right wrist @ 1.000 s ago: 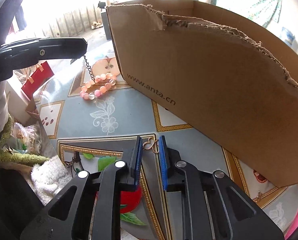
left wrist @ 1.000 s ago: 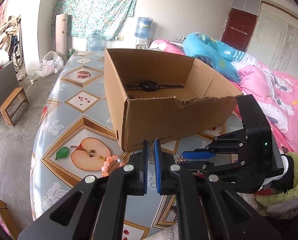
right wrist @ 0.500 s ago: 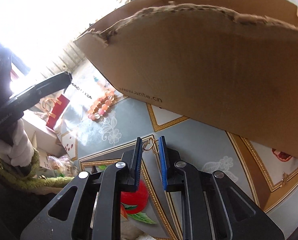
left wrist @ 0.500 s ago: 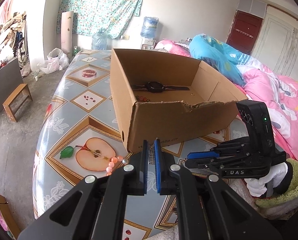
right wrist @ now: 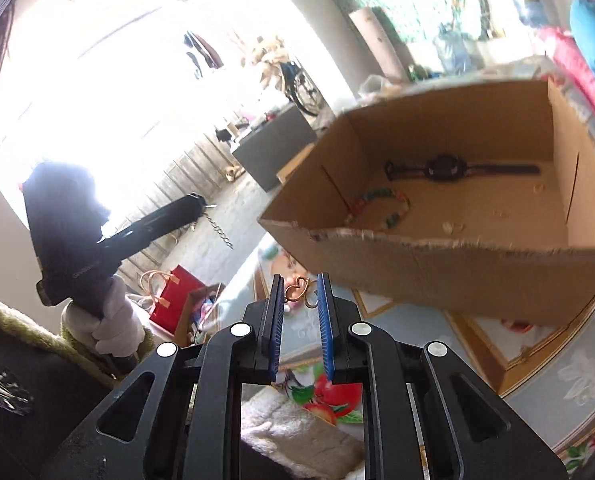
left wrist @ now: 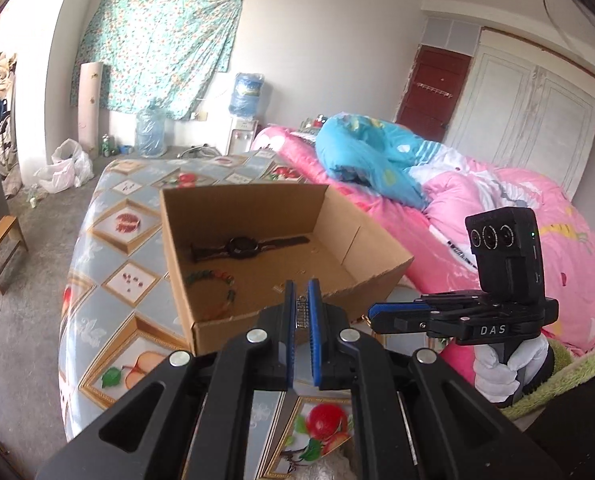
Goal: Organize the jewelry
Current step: 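Open the left tool over the box while the right tool opens to drop its earring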
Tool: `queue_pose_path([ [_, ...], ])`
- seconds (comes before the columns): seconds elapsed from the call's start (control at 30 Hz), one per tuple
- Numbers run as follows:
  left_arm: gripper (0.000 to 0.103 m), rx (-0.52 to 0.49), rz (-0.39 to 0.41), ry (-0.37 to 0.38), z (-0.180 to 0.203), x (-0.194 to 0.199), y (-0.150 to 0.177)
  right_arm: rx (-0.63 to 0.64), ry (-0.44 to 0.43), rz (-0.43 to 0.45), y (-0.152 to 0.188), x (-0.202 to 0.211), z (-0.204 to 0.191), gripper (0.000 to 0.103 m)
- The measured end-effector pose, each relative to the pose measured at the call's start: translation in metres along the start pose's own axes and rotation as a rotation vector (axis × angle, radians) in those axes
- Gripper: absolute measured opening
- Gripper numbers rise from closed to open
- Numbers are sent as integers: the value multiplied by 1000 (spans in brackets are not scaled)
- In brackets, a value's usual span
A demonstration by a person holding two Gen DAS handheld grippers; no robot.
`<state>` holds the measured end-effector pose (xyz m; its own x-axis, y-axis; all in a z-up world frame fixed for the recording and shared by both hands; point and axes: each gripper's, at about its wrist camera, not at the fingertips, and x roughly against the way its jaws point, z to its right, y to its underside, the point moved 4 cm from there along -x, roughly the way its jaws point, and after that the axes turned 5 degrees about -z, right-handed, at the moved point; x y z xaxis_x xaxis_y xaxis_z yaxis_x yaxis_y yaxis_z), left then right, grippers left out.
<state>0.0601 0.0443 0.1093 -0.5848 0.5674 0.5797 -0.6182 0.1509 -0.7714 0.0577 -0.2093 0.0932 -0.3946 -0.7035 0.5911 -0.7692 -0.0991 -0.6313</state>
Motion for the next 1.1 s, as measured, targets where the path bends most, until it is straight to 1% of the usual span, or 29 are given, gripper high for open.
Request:
queue_pose_path([
  [0.07,6,-16,15,29,3,-5,-19,42,30,42,-18,11,-9,15],
  [0.13,6,-29,5,54,4,-18,-36,69,81,64,-37,18,-9,15],
  [0.2,6,-29,-27,58,1,-38,-50,72,117,43,-55,19,2,15],
  [0.23,6,-26,-58,58,-1,-52,-54,65,152,19,-65,15,10,15],
  [0.3,6,-7,-126,65,-7,-82,-60,41,203,-58,-82,-3,28,15],
  [0.33,6,19,-187,81,-11,-99,-61,8,218,-101,-90,-14,39,15],
  [0.43,6,93,-339,110,-25,-145,-56,-76,217,-243,-104,-59,68,15],
  [0.5,6,153,-429,123,-35,-168,-51,-78,227,-326,-112,-80,82,15],
  [0.53,6,179,-461,130,-40,-177,-49,-84,236,-358,-116,-89,88,15],
  [0.6,6,200,-506,114,-45,-190,-47,-96,238,-433,-117,-111,95,15],
  [0.67,6,206,-525,98,-49,-196,-46,-106,261,-492,-118,-129,104,15],
  [0.77,6,216,-547,81,-52,-202,-46,-134,270,-568,-116,-153,115,15],
  [0.87,6,223,-561,69,-53,-203,-42,-141,290,-610,-113,-170,123,15],
  [0.93,6,228,-570,48,-55,-205,-41,-154,290,-619,-111,-178,126,15],
  [1.0,12,244,-581,36,-58,-207,-41,-156,301,-621,-110,-184,128,17],
  [1.03,19,253,-580,34,-59,-208,-41,-151,304,-617,-110,-187,128,17],
  [1.07,22,256,-577,30,-61,-207,-40,-148,308,-613,-110,-189,128,17],
  [1.1,23,259,-577,24,-61,-208,-40,-151,307,-613,-109,-190,128,18],
])
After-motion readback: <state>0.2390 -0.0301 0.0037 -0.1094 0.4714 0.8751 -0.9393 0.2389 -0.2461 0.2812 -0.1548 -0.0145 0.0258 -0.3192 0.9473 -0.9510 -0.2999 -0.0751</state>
